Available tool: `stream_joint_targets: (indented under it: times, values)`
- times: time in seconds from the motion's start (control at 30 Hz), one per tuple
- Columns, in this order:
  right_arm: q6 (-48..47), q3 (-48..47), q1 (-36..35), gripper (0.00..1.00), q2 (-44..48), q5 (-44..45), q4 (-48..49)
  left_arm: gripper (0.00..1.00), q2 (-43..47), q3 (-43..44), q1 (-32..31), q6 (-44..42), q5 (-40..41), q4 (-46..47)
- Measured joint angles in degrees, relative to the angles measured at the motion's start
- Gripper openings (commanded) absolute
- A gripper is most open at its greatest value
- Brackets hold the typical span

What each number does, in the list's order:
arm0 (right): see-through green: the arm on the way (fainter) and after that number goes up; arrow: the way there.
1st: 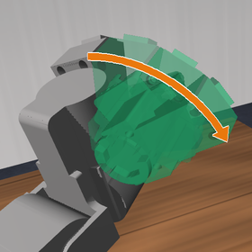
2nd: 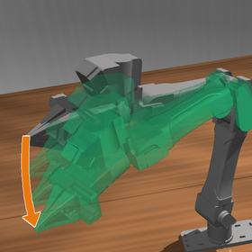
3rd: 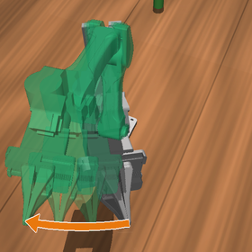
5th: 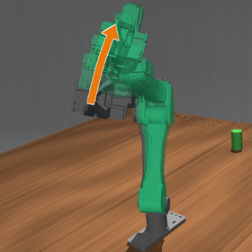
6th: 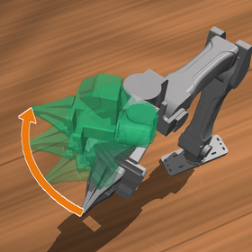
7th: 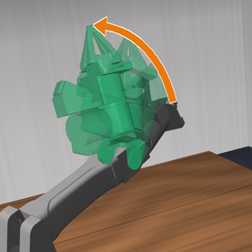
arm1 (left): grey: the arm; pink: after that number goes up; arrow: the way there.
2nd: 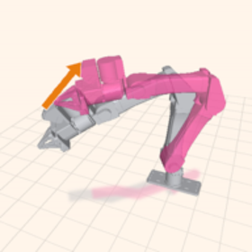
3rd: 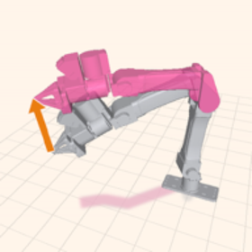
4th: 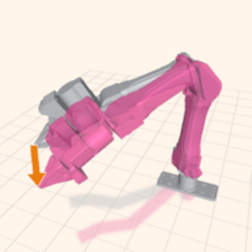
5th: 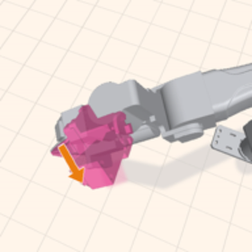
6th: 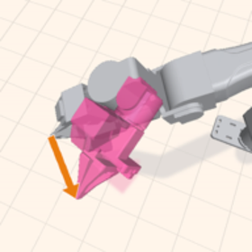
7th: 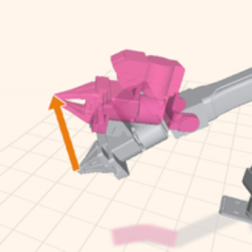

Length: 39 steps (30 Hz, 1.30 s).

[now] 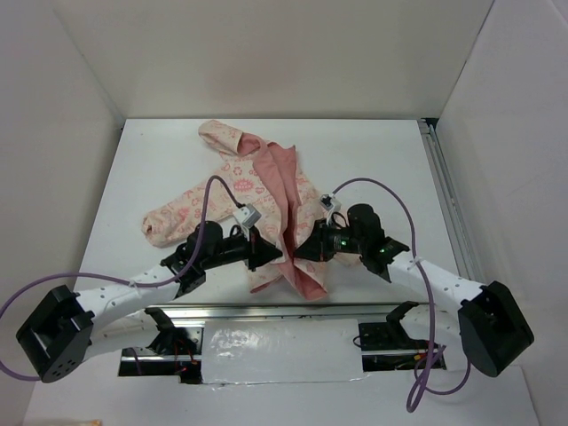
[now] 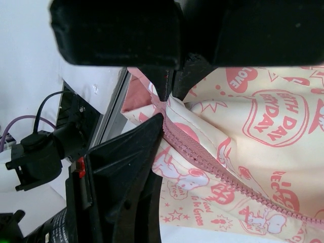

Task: Zip up the jacket

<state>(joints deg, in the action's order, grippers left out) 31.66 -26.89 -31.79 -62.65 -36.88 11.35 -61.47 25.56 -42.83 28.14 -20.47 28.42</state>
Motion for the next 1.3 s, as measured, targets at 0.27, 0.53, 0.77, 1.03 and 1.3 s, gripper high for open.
stream_joint_targets:
  times: [0.27,0.53,0.77,1.03,1.3]
  values:
    - [-1.2,-0.8,-1.0,0.1,-1.4,5.3,-6.8,0.0,-1.9,0.0,0.0,-0.9,-0.5,-0.2]
    - [-0.3,0.1,-1.7,0.11,-9.9,10.5,-9.4,0.0,-6.7,0.1,-0.2,-0.8,-0.3,-1.9]
    - [0.2,0.1,-1.8,0.2,-13.2,14.2,-11.0,0.0,-12.4,1.6,-3.1,-0.9,2.1,-3.0]
    - [0.2,-0.1,-1.8,0.28,-12.9,17.0,-14.4,0.0,-13.1,1.6,-3.5,-0.9,3.1,-3.4]
    - [0.6,-1.2,-1.8,0.37,-12.9,17.2,-15.6,0.0,-13.4,2.0,-4.4,-1.0,4.1,-4.1]
